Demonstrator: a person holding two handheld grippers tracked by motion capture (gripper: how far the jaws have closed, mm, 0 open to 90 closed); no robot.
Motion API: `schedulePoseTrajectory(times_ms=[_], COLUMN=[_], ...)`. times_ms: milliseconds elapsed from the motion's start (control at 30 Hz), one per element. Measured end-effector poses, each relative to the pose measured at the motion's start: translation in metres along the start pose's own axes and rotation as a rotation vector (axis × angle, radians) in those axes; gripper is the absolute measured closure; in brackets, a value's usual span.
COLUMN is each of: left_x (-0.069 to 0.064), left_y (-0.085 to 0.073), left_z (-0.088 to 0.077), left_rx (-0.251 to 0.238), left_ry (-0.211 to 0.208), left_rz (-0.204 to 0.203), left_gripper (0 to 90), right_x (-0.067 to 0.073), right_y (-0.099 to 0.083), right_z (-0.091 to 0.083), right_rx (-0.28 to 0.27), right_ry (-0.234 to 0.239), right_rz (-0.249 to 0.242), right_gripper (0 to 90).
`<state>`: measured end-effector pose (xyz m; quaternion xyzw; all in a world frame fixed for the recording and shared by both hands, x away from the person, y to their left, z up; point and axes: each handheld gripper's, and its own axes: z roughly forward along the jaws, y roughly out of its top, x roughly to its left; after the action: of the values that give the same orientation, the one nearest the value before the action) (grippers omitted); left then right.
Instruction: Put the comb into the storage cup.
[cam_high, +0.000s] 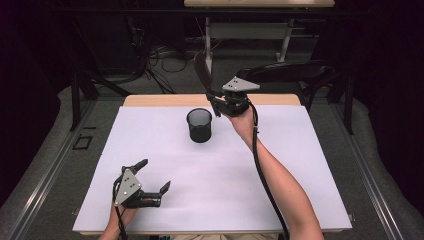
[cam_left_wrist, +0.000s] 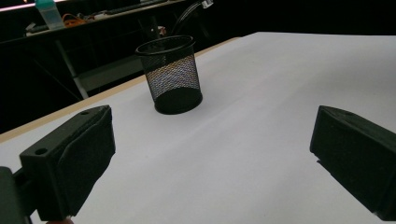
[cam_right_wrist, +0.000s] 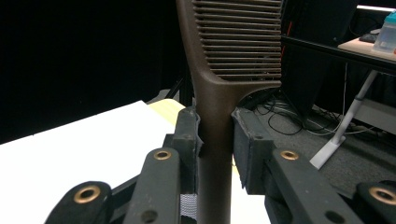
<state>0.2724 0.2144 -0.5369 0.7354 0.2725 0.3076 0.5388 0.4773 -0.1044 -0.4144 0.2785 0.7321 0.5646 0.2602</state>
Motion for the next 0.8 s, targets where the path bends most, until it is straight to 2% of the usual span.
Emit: schedulePoseTrajectory(times_ms=[800], left_x=[0.0], left_y=[0.0], left_z=[0.0], left_rx=[-0.003], left_ry=[0.004], left_rz=[-0.002], left_gripper=[0.1], right_x=[0.008], right_y=[-0.002], right_z=[0.015], right_rx=[-0.035], right_ry=[0.016], right_rz=[0.008], right_gripper=[72.6])
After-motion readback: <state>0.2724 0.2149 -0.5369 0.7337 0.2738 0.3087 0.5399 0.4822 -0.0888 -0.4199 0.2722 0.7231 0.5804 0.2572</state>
